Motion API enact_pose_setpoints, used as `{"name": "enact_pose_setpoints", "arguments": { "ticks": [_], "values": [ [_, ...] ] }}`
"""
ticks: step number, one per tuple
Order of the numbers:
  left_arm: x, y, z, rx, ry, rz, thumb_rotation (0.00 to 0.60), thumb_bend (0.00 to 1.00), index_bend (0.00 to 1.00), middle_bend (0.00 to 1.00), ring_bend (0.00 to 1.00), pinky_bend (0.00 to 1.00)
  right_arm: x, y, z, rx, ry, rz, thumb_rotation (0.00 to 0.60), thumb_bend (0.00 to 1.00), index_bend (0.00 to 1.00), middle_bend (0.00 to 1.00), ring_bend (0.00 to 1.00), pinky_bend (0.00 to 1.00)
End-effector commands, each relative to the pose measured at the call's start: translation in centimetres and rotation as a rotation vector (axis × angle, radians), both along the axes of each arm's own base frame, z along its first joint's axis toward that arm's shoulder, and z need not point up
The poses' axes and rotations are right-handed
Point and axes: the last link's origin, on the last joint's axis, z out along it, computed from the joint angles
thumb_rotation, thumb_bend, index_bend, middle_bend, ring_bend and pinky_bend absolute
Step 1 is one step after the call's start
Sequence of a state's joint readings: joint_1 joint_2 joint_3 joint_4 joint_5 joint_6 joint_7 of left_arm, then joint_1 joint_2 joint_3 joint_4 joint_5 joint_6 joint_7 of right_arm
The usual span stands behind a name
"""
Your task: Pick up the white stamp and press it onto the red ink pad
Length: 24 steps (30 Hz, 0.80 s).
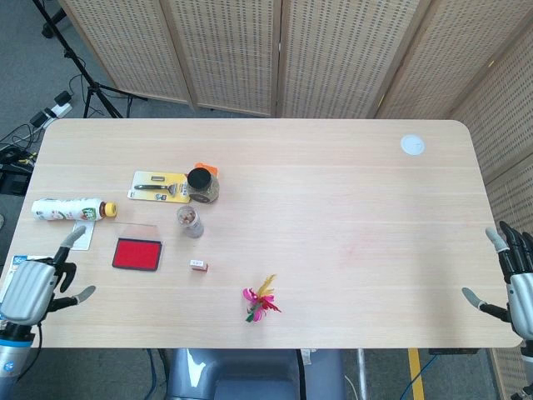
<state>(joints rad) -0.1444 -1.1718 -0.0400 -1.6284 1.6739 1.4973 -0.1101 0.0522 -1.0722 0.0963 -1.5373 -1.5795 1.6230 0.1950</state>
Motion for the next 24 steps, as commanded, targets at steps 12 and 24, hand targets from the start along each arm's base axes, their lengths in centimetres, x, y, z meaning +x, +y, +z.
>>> {"name": "enact_pose_setpoints", "arguments": {
  "ticks": [12, 24],
  "values": [
    [9.8, 6.7, -9.1, -0.357, 0.08, 0.006, 0.6, 0.29, 0.24, 1.0, 0.98, 0.93, -0.7, -0.6, 0.8, 0.004, -0.045, -0.025, 0.6, 0.0, 0.0, 0.0, 0.0, 0.0],
    [12.7, 9.1, -15.2, -0.384, 0.155, 0.108, 0.6, 0.31, 0.29, 1.0, 0.98, 0.93, -1.2, -0.9, 1.3, 0.008, -0.082, -0.033, 0.6, 0.0, 0.0, 0.0, 0.0, 0.0]
  ]
}}
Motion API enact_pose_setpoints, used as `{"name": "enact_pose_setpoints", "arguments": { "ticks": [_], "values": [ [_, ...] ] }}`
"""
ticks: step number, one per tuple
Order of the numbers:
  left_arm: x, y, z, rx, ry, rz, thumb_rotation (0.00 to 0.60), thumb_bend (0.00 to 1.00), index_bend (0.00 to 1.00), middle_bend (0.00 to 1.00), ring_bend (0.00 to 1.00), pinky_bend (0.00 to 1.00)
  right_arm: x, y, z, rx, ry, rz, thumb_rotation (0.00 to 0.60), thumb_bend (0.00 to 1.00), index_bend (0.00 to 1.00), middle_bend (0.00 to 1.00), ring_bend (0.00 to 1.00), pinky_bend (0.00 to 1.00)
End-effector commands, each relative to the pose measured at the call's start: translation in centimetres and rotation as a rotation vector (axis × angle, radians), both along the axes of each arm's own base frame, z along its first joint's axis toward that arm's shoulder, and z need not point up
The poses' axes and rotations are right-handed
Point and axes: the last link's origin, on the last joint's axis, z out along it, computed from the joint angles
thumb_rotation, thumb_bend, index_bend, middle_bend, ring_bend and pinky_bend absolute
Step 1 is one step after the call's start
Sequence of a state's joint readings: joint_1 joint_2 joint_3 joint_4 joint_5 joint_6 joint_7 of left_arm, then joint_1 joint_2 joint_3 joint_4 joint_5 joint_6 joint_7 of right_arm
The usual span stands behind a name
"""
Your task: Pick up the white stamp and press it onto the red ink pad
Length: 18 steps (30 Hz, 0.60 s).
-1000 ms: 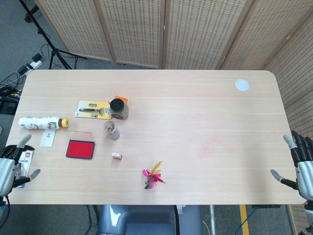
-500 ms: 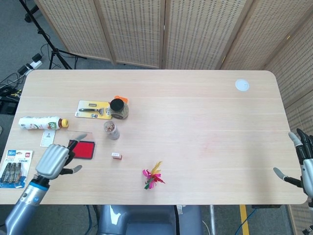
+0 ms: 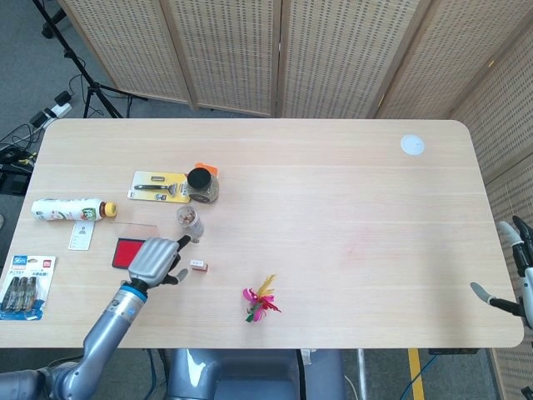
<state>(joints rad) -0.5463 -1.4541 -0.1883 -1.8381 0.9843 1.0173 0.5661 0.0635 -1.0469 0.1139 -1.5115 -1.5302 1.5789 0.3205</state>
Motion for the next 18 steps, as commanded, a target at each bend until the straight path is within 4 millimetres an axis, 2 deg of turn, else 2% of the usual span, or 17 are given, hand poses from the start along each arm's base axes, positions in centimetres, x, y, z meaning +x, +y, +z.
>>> {"name": "enact_pose_setpoints", "arguments": {
  "ticks": [1, 8, 18],
  "values": [
    [1.5, 0.8, -2.4, -0.009, 0.014, 0.021, 0.6, 0.31, 0.3, 1.0, 0.98, 0.93, -0.1, -0.1, 0.1, 0.002, -0.004, -0.001, 0.6, 0.0, 0.0, 0.0, 0.0, 0.0],
    [1.8, 0.8, -4.1, -0.018, 0.033, 0.035, 0.6, 0.31, 0.38, 1.0, 0.98, 0.93, -0.2, -0.2, 0.2, 0.0, -0.013, -0.004, 0.6, 0.0, 0.0, 0.0, 0.0, 0.0],
    [1.6, 1.0, -4.4, -0.005, 0.058, 0.048, 0.6, 0.32, 0.44, 1.0, 0.98, 0.93, -0.4, -0.2, 0.5, -0.005, -0.03, -0.003, 0.6, 0.0, 0.0, 0.0, 0.0, 0.0]
  ]
}}
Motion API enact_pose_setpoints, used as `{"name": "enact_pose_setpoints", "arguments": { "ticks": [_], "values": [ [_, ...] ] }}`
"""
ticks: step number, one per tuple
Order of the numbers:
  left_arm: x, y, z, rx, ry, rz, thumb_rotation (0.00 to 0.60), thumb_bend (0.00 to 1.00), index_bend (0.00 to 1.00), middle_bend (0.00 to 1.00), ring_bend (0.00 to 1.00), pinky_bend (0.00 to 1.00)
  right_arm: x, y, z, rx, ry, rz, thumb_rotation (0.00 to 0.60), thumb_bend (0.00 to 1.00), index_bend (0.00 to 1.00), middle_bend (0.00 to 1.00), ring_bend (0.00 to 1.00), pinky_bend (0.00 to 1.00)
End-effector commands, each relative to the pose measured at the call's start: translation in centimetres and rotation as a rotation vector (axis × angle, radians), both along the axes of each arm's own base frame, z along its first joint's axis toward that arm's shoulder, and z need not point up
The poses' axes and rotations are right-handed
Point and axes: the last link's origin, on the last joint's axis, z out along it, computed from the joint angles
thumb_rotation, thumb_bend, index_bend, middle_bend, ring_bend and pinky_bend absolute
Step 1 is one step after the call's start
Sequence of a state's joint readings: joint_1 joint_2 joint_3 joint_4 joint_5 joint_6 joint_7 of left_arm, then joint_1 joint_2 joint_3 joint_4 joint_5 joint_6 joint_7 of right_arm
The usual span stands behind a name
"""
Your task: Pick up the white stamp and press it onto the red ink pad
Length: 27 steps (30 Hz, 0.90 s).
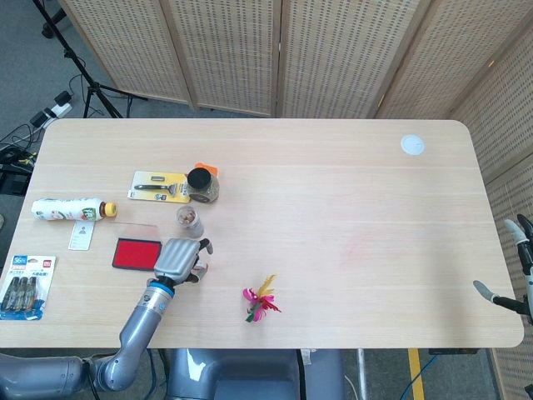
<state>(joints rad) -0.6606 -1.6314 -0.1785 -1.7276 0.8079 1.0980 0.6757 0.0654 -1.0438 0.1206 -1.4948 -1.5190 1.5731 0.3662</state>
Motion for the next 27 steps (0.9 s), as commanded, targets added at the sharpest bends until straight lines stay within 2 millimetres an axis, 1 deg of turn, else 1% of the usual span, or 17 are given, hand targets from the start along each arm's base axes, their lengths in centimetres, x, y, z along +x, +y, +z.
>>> {"name": "enact_pose_setpoints", "arguments": {
  "ticks": [1, 9, 27],
  "values": [
    [-0.3, -0.1, 0.0, -0.003, 0.02, 0.003, 0.6, 0.32, 0.45, 1.0, 0.98, 0.93, 0.0, 0.0, 0.0, 0.002, -0.003, 0.0, 0.6, 0.0, 0.0, 0.0, 0.0, 0.0],
    [-0.7, 0.2, -0.1, 0.01, 0.038, 0.01, 0.6, 0.32, 0.47, 1.0, 0.98, 0.93, 0.0, 0.1, 0.0, 0.007, -0.005, 0.004, 0.6, 0.0, 0.0, 0.0, 0.0, 0.0],
    [-1.4, 0.3, -1.1, 0.016, 0.058, 0.024, 0.6, 0.32, 0.48, 1.0, 0.98, 0.93, -0.2, 0.0, 0.2, 0.01, -0.014, -0.003, 0.6, 0.0, 0.0, 0.0, 0.0, 0.0]
  ]
}}
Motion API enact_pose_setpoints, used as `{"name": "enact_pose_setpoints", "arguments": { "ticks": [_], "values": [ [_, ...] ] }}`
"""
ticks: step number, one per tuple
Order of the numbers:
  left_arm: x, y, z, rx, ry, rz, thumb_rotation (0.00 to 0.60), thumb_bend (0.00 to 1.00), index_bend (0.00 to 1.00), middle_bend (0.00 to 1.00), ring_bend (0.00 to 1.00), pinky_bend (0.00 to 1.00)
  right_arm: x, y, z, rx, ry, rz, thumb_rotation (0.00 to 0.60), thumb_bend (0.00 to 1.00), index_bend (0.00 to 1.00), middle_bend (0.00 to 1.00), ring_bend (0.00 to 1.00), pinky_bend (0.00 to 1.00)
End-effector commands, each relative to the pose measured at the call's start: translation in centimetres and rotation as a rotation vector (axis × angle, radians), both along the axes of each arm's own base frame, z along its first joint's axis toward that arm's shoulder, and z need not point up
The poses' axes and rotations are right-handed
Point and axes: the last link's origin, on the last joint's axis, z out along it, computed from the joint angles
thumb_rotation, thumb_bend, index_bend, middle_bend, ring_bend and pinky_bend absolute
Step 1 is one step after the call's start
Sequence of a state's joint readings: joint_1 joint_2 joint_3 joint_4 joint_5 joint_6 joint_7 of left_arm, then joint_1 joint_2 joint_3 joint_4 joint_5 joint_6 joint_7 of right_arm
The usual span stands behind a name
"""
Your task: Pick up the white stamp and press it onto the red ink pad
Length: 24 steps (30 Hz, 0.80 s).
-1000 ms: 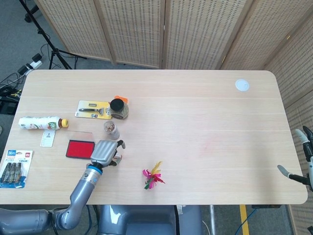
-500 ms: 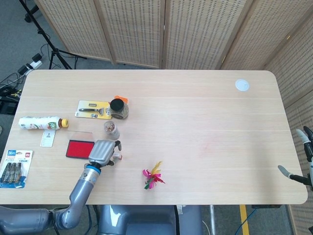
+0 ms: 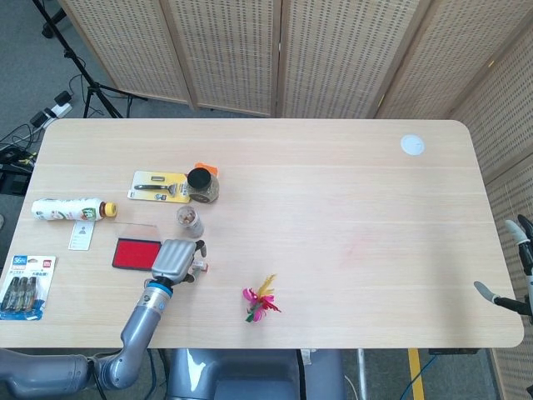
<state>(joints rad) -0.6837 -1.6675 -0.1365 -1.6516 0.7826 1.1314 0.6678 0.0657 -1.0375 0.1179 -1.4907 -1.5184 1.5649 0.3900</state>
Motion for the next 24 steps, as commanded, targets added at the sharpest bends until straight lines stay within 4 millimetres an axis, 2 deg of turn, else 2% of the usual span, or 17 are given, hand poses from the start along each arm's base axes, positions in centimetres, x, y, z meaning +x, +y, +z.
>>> {"name": "enact_pose_setpoints", "arguments": {
  "ticks": [1, 8, 17, 24],
  "values": [
    [-0.1, 0.0, -0.2, -0.001, 0.008, 0.003, 0.6, 0.32, 0.48, 1.0, 0.98, 0.93, 0.0, 0.0, 0.0, 0.0, -0.001, 0.001, 0.6, 0.0, 0.0, 0.0, 0.0, 0.0],
    [-0.1, 0.2, -0.4, 0.001, 0.014, 0.01, 0.6, 0.38, 0.51, 1.0, 0.98, 0.93, -0.1, 0.0, 0.0, 0.001, -0.005, -0.001, 0.6, 0.0, 0.0, 0.0, 0.0, 0.0],
    [-0.1, 0.2, -0.5, 0.008, 0.022, 0.009, 0.6, 0.39, 0.55, 1.0, 0.98, 0.93, -0.2, -0.1, 0.1, 0.002, -0.006, -0.002, 0.6, 0.0, 0.0, 0.0, 0.0, 0.0],
    [0.3, 0.2, 0.7, 0.031, 0.005, -0.007, 0.6, 0.39, 0.57, 1.0, 0.98, 0.93, -0.2, -0.1, 0.1, 0.006, -0.008, -0.002, 0.6, 0.0, 0.0, 0.0, 0.0, 0.0]
  ]
}}
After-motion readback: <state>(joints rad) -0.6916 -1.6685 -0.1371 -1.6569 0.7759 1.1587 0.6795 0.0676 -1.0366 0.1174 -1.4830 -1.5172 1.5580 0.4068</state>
